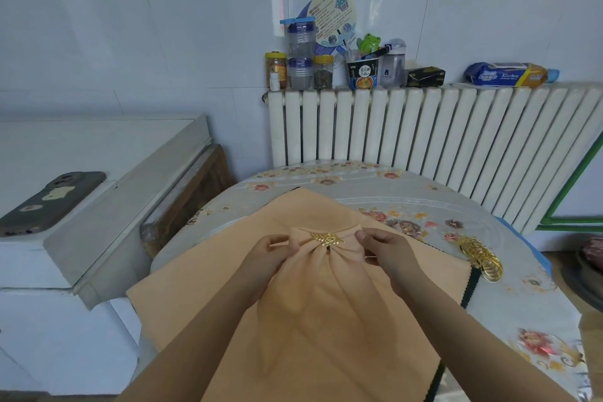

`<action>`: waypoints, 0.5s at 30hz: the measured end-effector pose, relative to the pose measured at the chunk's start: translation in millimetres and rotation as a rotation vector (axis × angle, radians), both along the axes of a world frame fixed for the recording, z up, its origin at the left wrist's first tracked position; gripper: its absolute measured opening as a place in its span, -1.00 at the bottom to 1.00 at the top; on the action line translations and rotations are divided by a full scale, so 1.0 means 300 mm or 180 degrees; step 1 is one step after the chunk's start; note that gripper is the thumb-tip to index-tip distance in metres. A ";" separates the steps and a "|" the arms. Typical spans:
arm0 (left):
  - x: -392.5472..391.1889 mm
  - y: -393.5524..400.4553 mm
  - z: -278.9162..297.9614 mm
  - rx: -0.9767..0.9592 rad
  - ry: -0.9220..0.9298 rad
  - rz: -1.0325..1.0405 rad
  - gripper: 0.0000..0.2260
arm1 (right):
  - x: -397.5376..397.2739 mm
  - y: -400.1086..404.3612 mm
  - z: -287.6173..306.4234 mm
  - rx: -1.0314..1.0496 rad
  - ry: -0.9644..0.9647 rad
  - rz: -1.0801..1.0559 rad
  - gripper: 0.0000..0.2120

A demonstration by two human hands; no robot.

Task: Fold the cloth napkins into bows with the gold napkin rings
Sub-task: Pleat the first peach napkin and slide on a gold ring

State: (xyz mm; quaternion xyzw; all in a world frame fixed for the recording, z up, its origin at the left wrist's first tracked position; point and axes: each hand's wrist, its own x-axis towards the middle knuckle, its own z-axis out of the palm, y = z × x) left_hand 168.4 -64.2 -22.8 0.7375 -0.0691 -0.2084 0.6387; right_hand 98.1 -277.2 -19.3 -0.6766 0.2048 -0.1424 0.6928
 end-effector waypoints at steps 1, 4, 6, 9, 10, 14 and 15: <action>0.023 -0.007 0.002 0.0141 -0.0146 0.0037 -0.65 | 0.024 -0.005 0.008 -0.0068 0.0000 -0.0084 -0.89; 0.112 -0.053 0.013 0.0379 -0.0557 0.0024 -0.67 | 0.130 -0.033 0.020 -0.0320 0.0021 -0.0366 -0.94; 0.182 -0.096 0.018 0.0447 -0.0714 0.0059 -0.68 | 0.214 -0.062 0.014 -0.0481 0.0113 -0.0593 -0.92; 0.306 -0.177 0.026 0.0521 -0.0836 0.0099 -0.67 | 0.344 -0.120 0.001 -0.0724 0.0210 -0.0802 -0.91; 0.350 -0.212 0.025 0.0530 -0.0868 0.0106 -0.67 | 0.386 -0.145 -0.001 -0.0781 0.0212 -0.0859 -0.92; 0.495 -0.320 0.026 0.0618 -0.0843 0.0147 -0.65 | 0.532 -0.218 -0.019 -0.0772 0.0222 -0.0791 -0.91; 0.557 -0.351 0.018 0.0597 -0.0870 0.0173 -0.67 | 0.601 -0.243 -0.036 -0.0724 0.0198 -0.0690 -0.87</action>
